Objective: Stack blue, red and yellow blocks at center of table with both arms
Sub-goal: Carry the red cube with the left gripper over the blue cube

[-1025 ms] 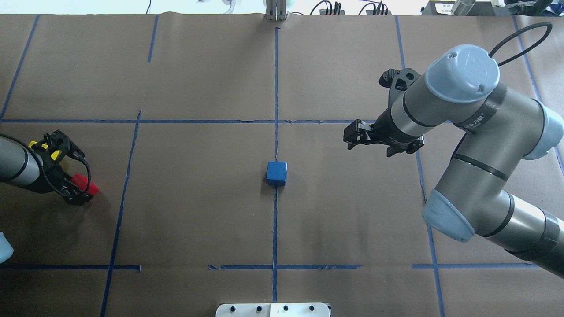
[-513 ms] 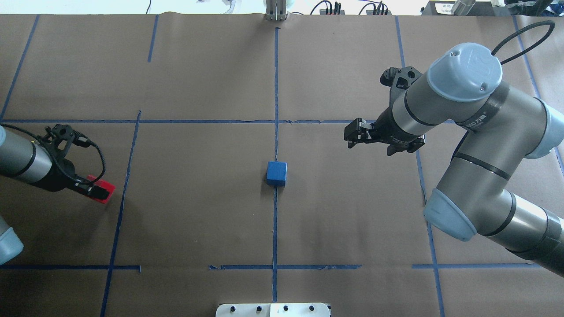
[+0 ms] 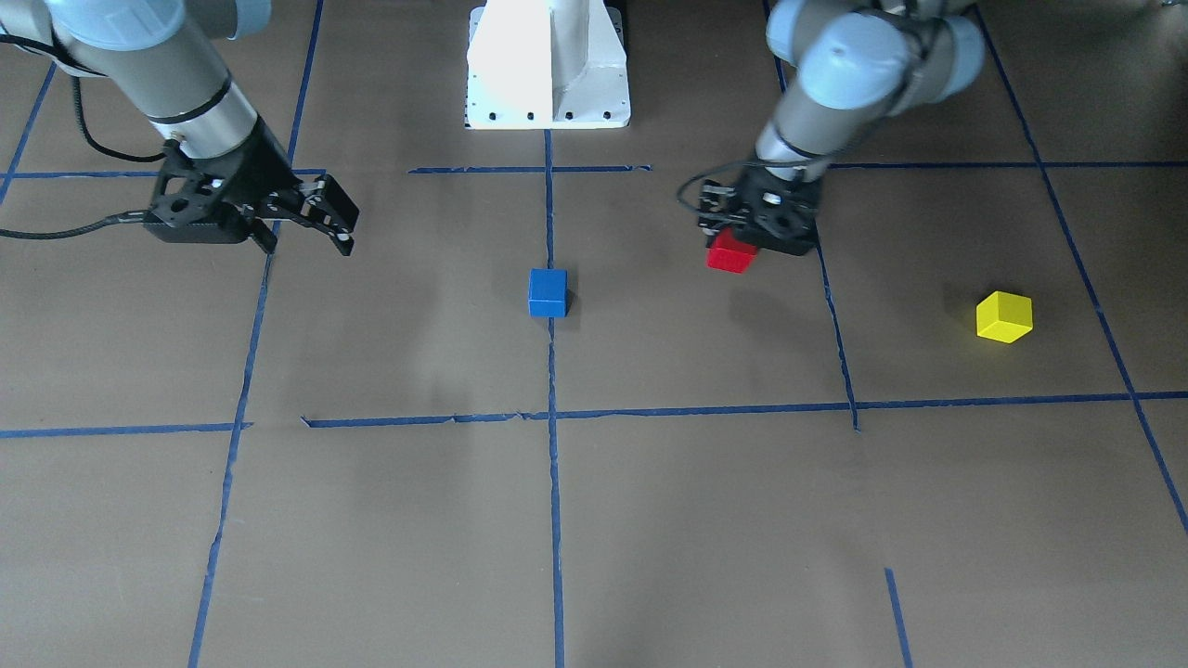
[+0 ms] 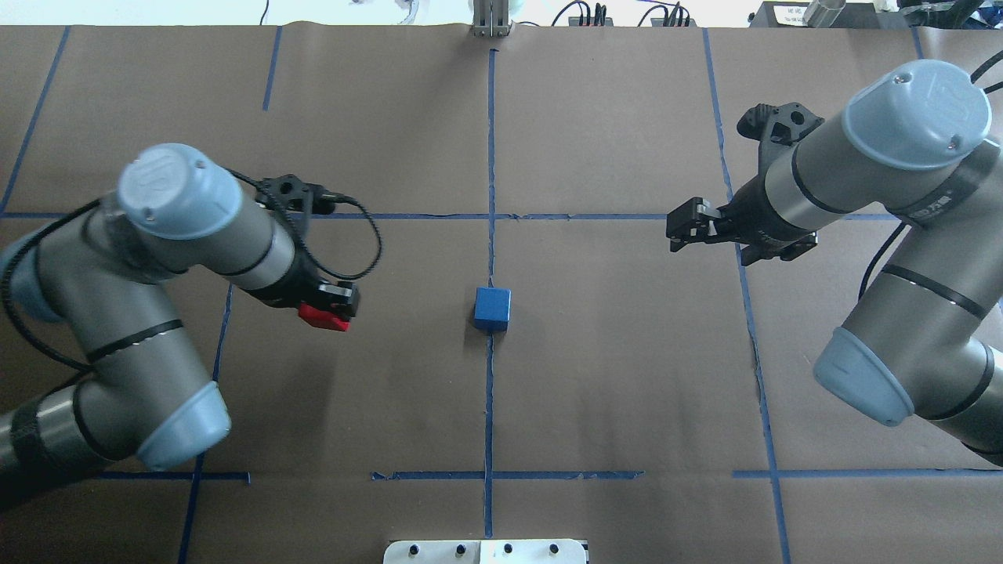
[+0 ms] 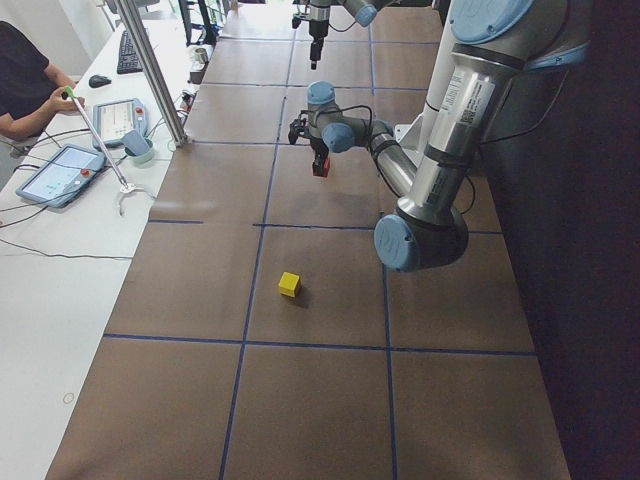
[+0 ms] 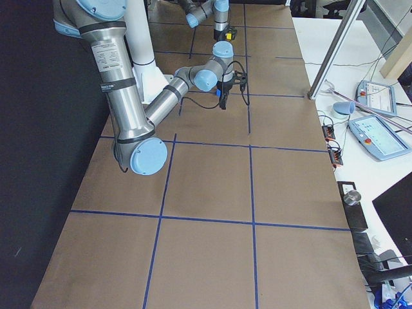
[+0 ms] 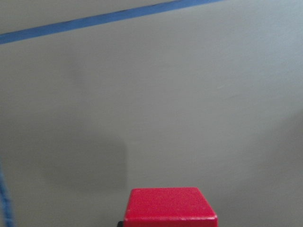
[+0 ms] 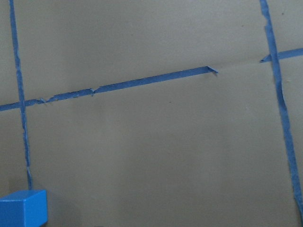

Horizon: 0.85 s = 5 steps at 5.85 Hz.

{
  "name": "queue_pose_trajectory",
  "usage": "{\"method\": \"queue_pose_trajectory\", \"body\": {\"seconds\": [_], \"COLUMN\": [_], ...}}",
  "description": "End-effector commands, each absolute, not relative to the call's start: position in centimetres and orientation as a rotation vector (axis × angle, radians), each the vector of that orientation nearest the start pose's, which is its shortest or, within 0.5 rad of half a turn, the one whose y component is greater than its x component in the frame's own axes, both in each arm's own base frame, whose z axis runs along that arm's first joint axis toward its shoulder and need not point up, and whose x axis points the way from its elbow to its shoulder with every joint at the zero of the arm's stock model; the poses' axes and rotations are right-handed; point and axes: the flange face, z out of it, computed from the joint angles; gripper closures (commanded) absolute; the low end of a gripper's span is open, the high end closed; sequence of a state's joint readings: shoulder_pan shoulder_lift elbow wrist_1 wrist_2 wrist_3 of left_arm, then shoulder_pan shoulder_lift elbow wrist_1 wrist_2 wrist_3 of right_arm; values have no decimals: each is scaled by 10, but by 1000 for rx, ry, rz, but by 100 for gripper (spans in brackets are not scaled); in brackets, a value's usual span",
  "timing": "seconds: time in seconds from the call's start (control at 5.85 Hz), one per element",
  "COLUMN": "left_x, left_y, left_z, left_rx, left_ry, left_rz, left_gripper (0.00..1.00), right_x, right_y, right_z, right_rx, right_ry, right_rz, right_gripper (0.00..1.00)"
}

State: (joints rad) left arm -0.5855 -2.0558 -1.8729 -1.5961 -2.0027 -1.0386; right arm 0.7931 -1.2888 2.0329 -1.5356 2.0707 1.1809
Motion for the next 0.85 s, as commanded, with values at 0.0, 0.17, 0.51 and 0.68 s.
{"method": "queue_pose_trajectory", "body": {"seconds": [0.0, 0.17, 0.51, 0.68], "left_x": [533, 570, 593, 598], "left_y": [-413, -430, -448, -450], "left_z": [139, 107, 109, 119], "left_rx": [38, 32, 91, 86], "left_ry": [925, 909, 849, 830], "left_rz": [24, 22, 59, 57], "left_gripper": [100, 100, 100, 100], "right_x": [-285, -251, -240, -239], "right_y": [-445, -438, -437, -436], "right_z": [328, 351, 361, 361], "right_rx": [48, 65, 45, 45], "right_ry": [-856, -828, -834, -834], "right_rz": [170, 143, 125, 125], "right_gripper": [0, 0, 0, 0]}}
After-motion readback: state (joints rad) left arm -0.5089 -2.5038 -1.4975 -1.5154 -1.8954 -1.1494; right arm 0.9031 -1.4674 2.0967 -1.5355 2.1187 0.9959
